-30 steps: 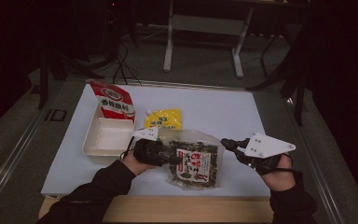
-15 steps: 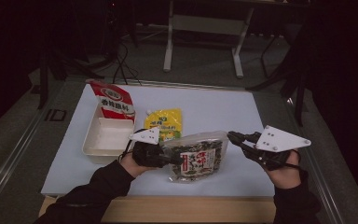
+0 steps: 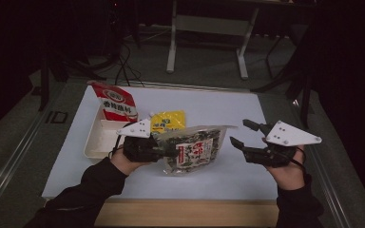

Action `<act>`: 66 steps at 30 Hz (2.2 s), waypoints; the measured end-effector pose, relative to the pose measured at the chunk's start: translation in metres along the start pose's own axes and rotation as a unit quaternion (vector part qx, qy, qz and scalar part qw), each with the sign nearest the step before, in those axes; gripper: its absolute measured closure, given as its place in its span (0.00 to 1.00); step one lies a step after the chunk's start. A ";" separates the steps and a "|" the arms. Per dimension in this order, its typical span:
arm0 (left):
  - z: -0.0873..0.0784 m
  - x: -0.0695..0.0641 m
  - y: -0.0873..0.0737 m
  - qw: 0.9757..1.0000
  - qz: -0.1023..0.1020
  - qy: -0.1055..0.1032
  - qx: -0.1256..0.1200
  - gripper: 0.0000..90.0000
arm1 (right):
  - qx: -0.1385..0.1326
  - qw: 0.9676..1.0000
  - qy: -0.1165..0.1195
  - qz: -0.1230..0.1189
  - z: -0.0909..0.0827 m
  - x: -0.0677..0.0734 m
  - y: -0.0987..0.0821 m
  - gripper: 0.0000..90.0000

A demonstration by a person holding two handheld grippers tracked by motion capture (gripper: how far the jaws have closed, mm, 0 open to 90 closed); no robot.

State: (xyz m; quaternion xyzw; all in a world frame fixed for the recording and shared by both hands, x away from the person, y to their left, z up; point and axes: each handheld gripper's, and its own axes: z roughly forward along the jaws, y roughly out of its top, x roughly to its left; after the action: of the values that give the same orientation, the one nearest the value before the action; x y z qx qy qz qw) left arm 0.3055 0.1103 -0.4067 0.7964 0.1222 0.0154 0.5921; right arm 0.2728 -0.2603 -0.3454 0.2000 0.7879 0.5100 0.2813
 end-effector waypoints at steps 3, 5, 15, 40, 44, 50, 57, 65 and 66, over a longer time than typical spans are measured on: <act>-0.011 0.000 0.008 1.000 0.004 0.013 -0.007 0.85 | -0.006 1.000 -0.005 0.008 0.004 0.000 -0.004 0.22; -0.020 0.002 0.013 1.000 0.004 0.022 -0.014 0.85 | -0.017 1.000 -0.002 0.015 0.007 -0.001 -0.008 0.21; -0.066 0.011 0.028 0.997 0.010 0.074 -0.033 0.85 | -0.034 0.996 0.029 0.074 0.020 -0.010 -0.028 0.16; -0.176 0.029 -0.008 0.978 -0.023 0.208 -0.004 0.85 | -0.021 0.994 0.066 0.080 0.042 -0.007 -0.039 0.16; -0.186 0.030 -0.014 0.976 -0.030 0.214 0.008 0.85 | -0.020 0.995 0.061 0.082 0.042 -0.008 -0.039 0.16; -0.193 0.040 -0.026 0.973 -0.049 0.225 0.017 0.85 | -0.020 0.994 0.064 0.083 0.044 -0.007 -0.040 0.16; -0.189 0.057 -0.039 0.970 -0.072 0.231 0.029 0.85 | -0.017 0.994 0.065 0.081 0.046 -0.006 -0.040 0.16; -0.180 0.069 -0.044 0.971 -0.074 0.223 0.043 0.85 | -0.015 0.995 0.066 0.079 0.046 -0.006 -0.041 0.16; -0.179 0.070 -0.045 0.970 -0.074 0.227 0.048 0.85 | -0.015 0.995 0.066 0.079 0.046 -0.006 -0.041 0.16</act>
State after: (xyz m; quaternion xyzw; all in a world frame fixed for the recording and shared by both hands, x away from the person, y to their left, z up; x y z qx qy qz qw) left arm 0.3347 0.3050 -0.4043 0.7887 0.3121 0.1461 0.5091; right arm 0.3053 -0.2484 -0.3959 0.2233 0.7790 0.5541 0.1905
